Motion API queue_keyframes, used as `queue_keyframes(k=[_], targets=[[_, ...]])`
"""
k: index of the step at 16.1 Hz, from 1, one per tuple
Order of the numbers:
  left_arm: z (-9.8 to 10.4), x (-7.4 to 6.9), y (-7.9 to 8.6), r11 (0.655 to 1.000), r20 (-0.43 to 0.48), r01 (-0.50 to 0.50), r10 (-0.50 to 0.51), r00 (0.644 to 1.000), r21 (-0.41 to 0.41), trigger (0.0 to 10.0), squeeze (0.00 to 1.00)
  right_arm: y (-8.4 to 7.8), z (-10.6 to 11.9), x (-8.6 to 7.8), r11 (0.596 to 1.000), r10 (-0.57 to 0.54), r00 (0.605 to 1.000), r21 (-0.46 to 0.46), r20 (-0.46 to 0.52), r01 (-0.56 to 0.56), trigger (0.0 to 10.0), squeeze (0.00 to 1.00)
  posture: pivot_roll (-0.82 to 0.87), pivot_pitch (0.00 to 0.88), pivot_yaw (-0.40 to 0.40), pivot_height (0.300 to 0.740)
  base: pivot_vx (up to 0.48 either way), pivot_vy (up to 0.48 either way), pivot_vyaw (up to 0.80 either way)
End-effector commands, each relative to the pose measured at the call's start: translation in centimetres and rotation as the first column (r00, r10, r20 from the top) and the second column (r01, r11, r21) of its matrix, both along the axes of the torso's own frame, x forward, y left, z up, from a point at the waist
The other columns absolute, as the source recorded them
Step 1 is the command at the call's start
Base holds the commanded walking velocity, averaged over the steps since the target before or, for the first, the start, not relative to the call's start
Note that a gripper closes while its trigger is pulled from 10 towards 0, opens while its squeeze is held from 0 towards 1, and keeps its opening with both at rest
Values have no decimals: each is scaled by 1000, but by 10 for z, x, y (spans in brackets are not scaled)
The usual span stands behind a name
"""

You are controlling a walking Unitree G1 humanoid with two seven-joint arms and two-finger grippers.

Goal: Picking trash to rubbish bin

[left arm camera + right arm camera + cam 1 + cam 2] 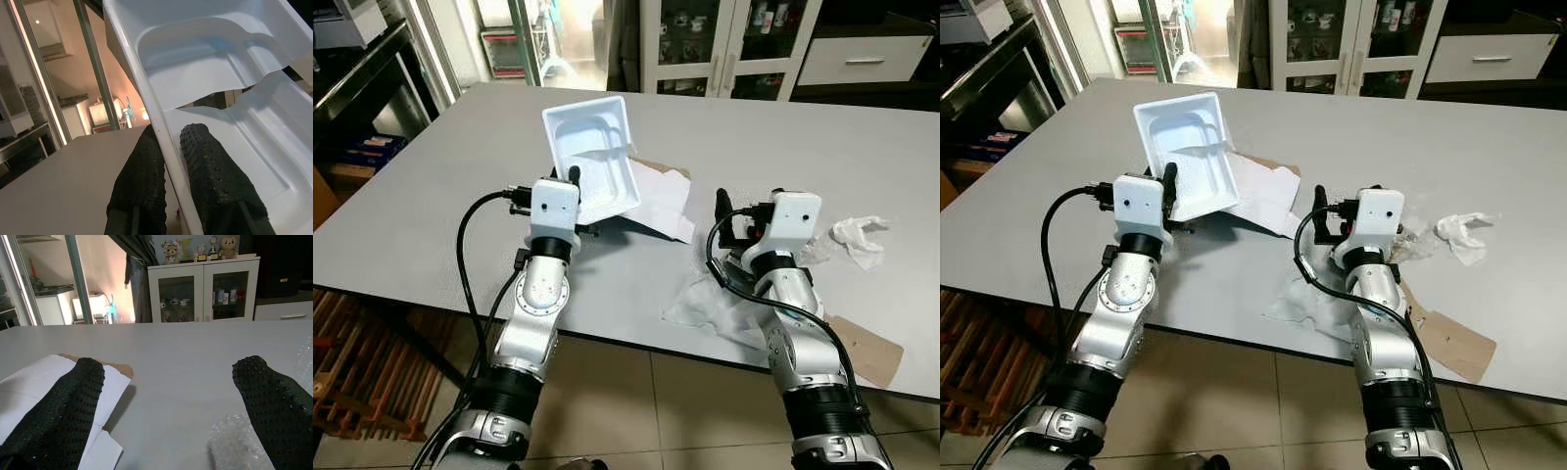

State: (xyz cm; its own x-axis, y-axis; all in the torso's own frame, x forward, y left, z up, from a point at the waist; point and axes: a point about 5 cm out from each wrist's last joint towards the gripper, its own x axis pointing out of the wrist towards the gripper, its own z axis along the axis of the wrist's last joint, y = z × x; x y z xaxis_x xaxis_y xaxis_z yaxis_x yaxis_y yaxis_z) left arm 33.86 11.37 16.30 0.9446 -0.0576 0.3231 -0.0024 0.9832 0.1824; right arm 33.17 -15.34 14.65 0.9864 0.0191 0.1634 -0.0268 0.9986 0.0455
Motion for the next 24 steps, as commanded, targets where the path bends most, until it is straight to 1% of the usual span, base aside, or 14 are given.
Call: queue_keyframes(k=[1, 5, 6, 8, 11, 13, 15, 16, 17, 18, 19, 22, 23, 24], targets=[[5, 2, 0, 1000, 18, -6, 6, 1000, -6, 10000, 0, -1, -1, -1, 1000, -12, 1000, 7, 5, 12, 10000, 0, -64, 89, 75, 740, 0, 0, 0], [3, -3, 2, 1000, 21, -11, 11, 1000, -18, 10000, 0, -3, -5, -6, 1000, -17, 1000, 6, -5, 17, 10000, 0, -51, 108, 66, 740, 0, 0, 0], [-1, -9, 2, 1000, 10, -4, 5, 1000, -18, 10000, 0, 0, -9, -10, 1000, -12, 1000, 4, -18, 12, 10000, 0, -42, 142, 64, 740, 0, 0, 0], [-4, -15, 2, 1000, 2, -1, 1, 1000, -14, 10000, 0, 1, -12, -15, 1000, -7, 1000, 6, -29, 7, 10000, 0, -38, 160, 62, 740, 0, 0, 0], [-9, -19, 2, 1000, -11, -2, 2, 1000, -17, 10000, 0, -1, -17, -22, 1000, -12, 999, -2, -48, 12, 10000, 0, -42, 172, 59, 740, 0, 0, 0], [-7, -20, 6, 1000, -10, -5, 5, 1000, -11, 10000, 0, 1, -15, -22, 1000, -12, 999, 3, -46, 13, 10000, 0, -32, 169, 60, 740, 0, 0, 0], [-7, -20, 15, 1000, -11, -31, 31, 999, -4, 10000, 0, 8, -15, -21, 1000, 13, 999, -25, -40, -14, 10000, 0, -17, 155, 79, 740, 0, 0, 0], [-6, -22, 18, 999, -9, -33, 33, 999, 4, 10000, 0, 10, -16, -21, 1000, 15, 999, -14, -42, -16, 10000, 0, -16, 153, 84, 740, 0, 0, 0], [-7, -23, 24, 999, -12, -44, 44, 999, 15, 10000, 0, 15, -17, -20, 1000, 11, 999, 2, -45, -11, 10000, 0, -18, 142, 96, 740, 0, 0, 0], [-7, -23, 24, 999, -12, -44, 44, 999, 15, 10000, 0, 15, -17, -20, 1000, 11, 999, 2, -45, -11, 10000, 0, -18, 142, 96, 740, 0, 0, 0], [-6, -23, 29, 998, -16, -58, 58, 998, 19, 10000, 0, 17, -17, -21, 1000, 10, 999, 18, -46, -9, 10000, 0, -12, 132, 99, 740, 0, 0, 0], [-2, -23, 26, 998, -9, -56, 56, 998, 19, 10000, 0, 16, -16, -21, 1000, 18, 999, 12, -44, -17, 10000, 0, -23, 119, 101, 740, 0, 0, 0], [-6, -23, 19, 999, -14, -46, 46, 999, 10, 10000, 0, 10, -18, -22, 1000, 12, 999, 1, -47, -12, 10000, 0, -24, 112, 65, 740, 0, 0, 0], [-6, -25, 12, 999, -12, -36, 36, 999, 5, 10000, 0, 5, -15, -24, 1000, -2, 999, 26, -53, 4, 10000, 0, -29, 113, 40, 740, 0, 0, 0]])
